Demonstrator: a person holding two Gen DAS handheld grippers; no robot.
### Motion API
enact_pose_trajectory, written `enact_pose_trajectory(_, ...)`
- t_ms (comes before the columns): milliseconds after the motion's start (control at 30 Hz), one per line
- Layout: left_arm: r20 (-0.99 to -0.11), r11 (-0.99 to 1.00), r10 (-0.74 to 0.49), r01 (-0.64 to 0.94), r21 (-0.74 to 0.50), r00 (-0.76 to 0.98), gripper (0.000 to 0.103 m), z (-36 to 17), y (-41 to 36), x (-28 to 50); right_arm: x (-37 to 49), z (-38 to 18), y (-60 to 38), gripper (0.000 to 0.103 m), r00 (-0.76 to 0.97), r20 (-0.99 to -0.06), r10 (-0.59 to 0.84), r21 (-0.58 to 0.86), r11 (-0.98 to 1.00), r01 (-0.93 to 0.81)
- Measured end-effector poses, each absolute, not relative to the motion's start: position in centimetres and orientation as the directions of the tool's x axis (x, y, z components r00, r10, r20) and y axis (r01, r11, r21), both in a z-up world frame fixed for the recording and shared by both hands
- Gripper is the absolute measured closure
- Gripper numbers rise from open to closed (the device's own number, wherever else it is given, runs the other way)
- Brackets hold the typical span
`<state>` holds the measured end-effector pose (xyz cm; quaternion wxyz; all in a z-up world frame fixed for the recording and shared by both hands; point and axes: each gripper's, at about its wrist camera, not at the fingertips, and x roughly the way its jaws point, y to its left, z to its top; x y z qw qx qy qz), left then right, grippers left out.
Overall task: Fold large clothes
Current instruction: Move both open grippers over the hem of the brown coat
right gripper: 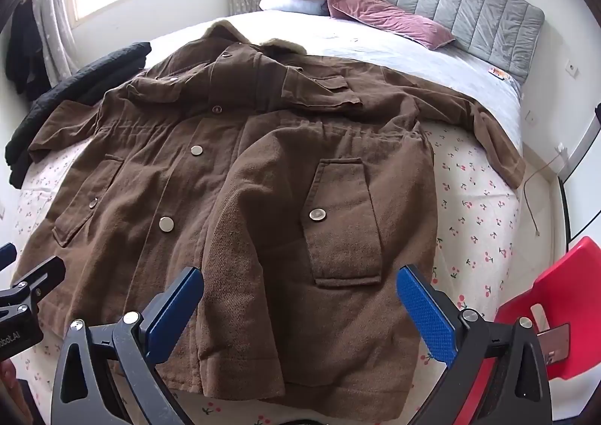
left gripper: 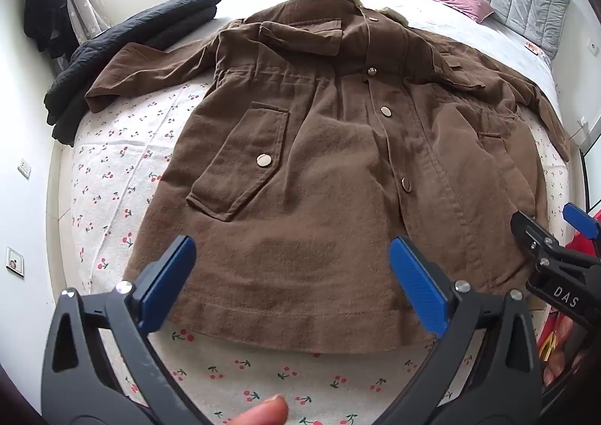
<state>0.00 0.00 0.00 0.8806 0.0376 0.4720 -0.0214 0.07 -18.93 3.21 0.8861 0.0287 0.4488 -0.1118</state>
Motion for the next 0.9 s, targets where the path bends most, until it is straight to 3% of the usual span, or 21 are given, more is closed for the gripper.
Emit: enact_pose_trajectory(900, -0.824, 0.997, 0.027, 0.039, 0.060, 0.566, 0.000, -0.3, 1.2, 0.7, 0.4, 2.5, -19.5, 0.000, 0.575, -0.801, -0.165, -0.033, 0.972, 0.234)
